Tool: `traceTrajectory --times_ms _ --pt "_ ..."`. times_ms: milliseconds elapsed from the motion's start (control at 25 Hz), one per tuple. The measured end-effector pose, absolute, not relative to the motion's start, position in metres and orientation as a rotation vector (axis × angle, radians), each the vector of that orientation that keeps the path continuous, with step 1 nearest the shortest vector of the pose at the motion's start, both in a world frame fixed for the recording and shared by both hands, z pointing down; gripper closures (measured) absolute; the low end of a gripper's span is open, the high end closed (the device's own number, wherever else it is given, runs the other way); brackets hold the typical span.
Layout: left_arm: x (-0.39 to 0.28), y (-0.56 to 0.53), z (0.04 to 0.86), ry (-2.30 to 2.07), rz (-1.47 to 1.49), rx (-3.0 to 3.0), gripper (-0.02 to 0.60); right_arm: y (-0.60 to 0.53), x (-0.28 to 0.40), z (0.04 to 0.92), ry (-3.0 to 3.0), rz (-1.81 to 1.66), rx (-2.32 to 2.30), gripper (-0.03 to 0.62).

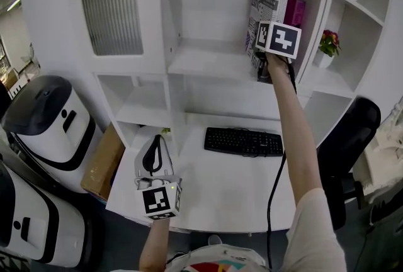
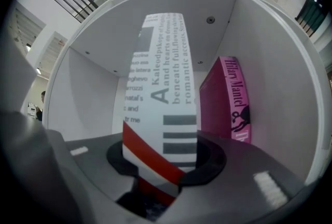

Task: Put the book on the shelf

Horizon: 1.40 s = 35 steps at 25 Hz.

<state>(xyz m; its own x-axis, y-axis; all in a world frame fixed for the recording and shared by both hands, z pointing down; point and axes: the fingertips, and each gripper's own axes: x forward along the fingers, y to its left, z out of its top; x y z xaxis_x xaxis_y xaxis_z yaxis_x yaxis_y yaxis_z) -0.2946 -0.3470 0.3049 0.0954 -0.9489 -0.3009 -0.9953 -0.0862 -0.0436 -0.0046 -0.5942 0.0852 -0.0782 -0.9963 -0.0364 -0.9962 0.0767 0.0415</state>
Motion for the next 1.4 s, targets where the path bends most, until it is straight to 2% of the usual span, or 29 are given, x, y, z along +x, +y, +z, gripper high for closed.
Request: traceTrajectory --times_ms 640,1240,1320,1400 --pt "-0.324 -0.362 0.323 2.079 0.215 -2.045 0.58 -0.647 -0.011 0.085 -2.326 -0.098 2.141 0.436" --pt "-0.346 -0.347 0.321 2.156 0.221 -1.957 0.58 -0.649 -0.014 0.085 -2.33 -0.104 2.147 0.445" --pt "-0.352 -0.341 0.322 2.172 0.214 -1.944 0.58 -0.649 -0.014 0.086 -2.362 -0.069 2.134 0.436" --pt "-0.357 -0.335 0.32 2.185 0.213 -1.926 0.58 -0.649 -0.015 0.086 -2.382 -0.061 2.123 0.39"
